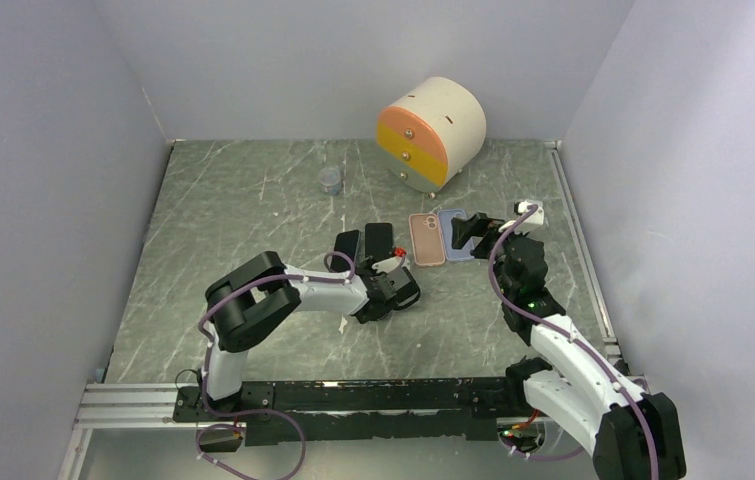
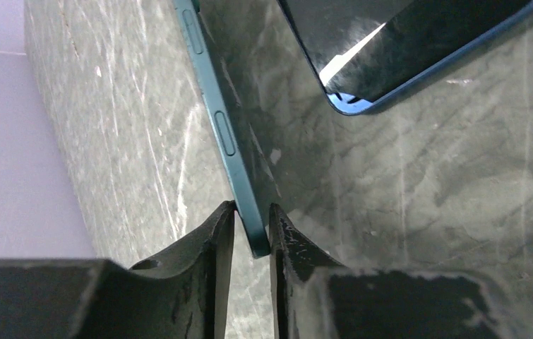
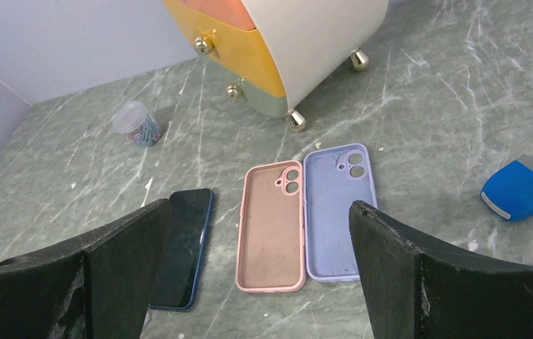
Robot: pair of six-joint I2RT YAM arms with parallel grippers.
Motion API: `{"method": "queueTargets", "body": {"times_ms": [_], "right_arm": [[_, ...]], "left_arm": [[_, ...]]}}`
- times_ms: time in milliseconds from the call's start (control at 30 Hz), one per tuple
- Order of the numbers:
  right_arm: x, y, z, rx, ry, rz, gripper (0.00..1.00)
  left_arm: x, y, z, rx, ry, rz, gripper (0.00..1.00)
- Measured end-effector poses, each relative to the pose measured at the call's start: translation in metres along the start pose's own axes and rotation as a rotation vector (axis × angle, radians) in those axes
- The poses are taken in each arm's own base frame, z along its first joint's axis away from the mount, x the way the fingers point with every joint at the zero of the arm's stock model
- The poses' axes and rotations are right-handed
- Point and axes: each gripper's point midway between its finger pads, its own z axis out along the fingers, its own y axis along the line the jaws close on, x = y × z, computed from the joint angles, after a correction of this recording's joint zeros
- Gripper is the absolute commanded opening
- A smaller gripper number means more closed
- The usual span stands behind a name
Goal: Take the phone out of the phone case
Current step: Place the phone at the center of the board.
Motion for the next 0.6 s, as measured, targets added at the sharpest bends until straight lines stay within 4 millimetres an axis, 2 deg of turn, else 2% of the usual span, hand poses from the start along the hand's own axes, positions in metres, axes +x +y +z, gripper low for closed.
{"method": "queueTargets", "body": {"times_ms": [133,300,600], "right_arm": [[0.001,0.000,0.001,0.000,0.002,0.002,0.99],[0.000,-0.001,0.001,0.002,0.001,0.003,0.98],[0.000,-0.001,0.001,0.002,0.001,0.003,0.99]], "left_arm": [[0.003,-0.005,0.000,0.014,0.012,0.001,0.44],[-0.002,-0.006,0.000,0.019,0.003,-0.019,0.61],[-0.011,0.005,0.006,0.101,0.011,-0.158,0.80]]}}
